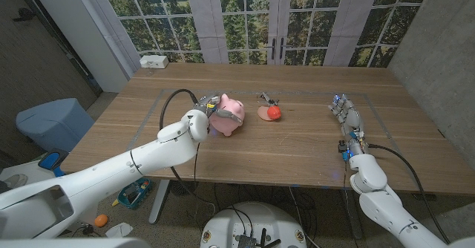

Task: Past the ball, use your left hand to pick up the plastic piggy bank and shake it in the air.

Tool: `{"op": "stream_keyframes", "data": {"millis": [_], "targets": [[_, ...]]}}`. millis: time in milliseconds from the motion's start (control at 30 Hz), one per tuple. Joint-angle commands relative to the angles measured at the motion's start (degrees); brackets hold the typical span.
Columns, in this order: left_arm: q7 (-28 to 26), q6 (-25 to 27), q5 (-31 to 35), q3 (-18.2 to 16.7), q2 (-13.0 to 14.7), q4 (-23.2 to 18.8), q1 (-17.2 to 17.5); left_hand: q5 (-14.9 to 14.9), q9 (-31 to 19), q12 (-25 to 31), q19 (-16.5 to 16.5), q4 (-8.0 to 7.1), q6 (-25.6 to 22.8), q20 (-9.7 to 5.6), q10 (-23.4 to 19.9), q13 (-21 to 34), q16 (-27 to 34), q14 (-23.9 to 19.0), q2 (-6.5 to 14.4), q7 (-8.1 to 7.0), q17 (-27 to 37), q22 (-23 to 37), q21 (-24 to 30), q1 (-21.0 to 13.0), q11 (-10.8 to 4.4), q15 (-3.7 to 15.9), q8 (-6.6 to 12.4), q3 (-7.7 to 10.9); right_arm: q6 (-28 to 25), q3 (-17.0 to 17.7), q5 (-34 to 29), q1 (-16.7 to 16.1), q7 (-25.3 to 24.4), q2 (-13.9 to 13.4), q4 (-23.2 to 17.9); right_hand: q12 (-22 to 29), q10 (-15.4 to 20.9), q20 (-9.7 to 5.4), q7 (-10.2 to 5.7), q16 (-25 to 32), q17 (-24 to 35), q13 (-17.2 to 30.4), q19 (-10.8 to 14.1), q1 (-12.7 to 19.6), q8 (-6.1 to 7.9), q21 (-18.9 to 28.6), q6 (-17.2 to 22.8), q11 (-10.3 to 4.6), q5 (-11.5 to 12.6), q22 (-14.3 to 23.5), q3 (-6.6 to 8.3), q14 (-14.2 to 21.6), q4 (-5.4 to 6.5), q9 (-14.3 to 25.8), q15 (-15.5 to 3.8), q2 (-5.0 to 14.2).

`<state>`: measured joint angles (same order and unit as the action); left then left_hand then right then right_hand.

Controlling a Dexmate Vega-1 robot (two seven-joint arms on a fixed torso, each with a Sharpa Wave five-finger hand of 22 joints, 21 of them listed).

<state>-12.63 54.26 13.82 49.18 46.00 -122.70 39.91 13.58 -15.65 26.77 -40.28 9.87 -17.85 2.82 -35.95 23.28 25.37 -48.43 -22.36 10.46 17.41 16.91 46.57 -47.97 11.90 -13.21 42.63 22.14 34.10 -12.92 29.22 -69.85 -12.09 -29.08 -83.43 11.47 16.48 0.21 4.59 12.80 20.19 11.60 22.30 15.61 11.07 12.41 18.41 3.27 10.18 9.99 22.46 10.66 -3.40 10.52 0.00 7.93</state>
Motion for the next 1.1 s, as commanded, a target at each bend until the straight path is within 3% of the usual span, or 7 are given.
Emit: {"op": "stream_keyframes", "data": {"millis": [33, 333, 667, 1100], "targets": [[-7.7, -7.3, -1.3, -9.1, -0.5, -1.5, 8.5, 0.5, -0.1, 0.7, -4.8, 0.32, -29.0, -11.19, -26.5, 2.6, 0.8, -23.4, 25.9, -10.54, 1.2, 0.3, 0.6, -26.6, -21.60, 26.87, 0.48, 2.18, -0.4, -0.6, -0.1, 0.7, 0.4, 0.1, 0.0, 0.3, 0.5, -0.11, -0.04, 0.3, 0.2, 0.2, 0.5, 0.4, 0.15, 0.0, 0.4, 0.06, 0.0, 0.2, -0.07, 0.4, -0.26, 0.1, -0.06, 0.24], [-9.6, -10.7, -2.4, -12.8, -0.6, -1.1, 11.5, 0.9, 0.3, 0.6, -3.8, 0.13, -28.9, -10.96, -26.5, 3.2, 1.3, -24.0, 26.0, -10.64, 2.0, 0.4, 1.6, -26.5, -21.46, 26.80, 0.27, 2.04, -0.7, -1.7, 0.3, 2.1, 2.0, 0.2, 0.8, 0.3, 0.5, -0.07, -0.07, 0.3, 0.1, 0.2, 0.6, 0.3, 0.15, -0.1, 0.5, 0.00, 0.0, 0.2, -0.13, 0.4, -0.36, 0.1, -0.12, 0.29], [-13.6, -17.7, -5.2, -18.7, -1.6, 0.8, 15.6, 1.3, 0.3, 0.3, -2.9, 0.07, -28.6, -10.91, -26.3, 3.9, 1.3, -23.7, 26.1, -10.83, 2.6, 0.4, 2.6, -26.4, -21.50, 26.77, 0.19, 2.01, -1.3, -3.1, 0.5, 3.9, 3.3, 0.5, 1.9, 0.3, 0.5, -0.11, -0.07, 0.3, 0.0, 0.2, 0.6, 0.3, 0.14, -0.2, 0.5, -0.08, 0.0, 0.2, -0.18, 0.3, -0.45, 0.1, -0.17, 0.32], [-14.9, -23.0, -7.0, -21.9, -2.5, 4.3, 16.0, 1.8, 0.0, 0.0, -1.4, 0.06, -28.2, -11.12, -26.3, 4.9, 1.0, -23.2, 26.2, -10.97, 3.4, 0.3, 4.0, -26.2, -21.64, 26.76, 0.31, 2.00, -2.5, -4.7, 0.8, 5.4, 4.5, 0.8, 2.7, 0.3, 0.6, -0.08, 0.04, 0.3, 0.0, 0.2, 0.6, 0.2, 0.13, -0.2, 0.5, 0.00, 0.0, 0.2, -0.25, 0.3, -0.59, 0.1, -0.16, 0.35]]}}
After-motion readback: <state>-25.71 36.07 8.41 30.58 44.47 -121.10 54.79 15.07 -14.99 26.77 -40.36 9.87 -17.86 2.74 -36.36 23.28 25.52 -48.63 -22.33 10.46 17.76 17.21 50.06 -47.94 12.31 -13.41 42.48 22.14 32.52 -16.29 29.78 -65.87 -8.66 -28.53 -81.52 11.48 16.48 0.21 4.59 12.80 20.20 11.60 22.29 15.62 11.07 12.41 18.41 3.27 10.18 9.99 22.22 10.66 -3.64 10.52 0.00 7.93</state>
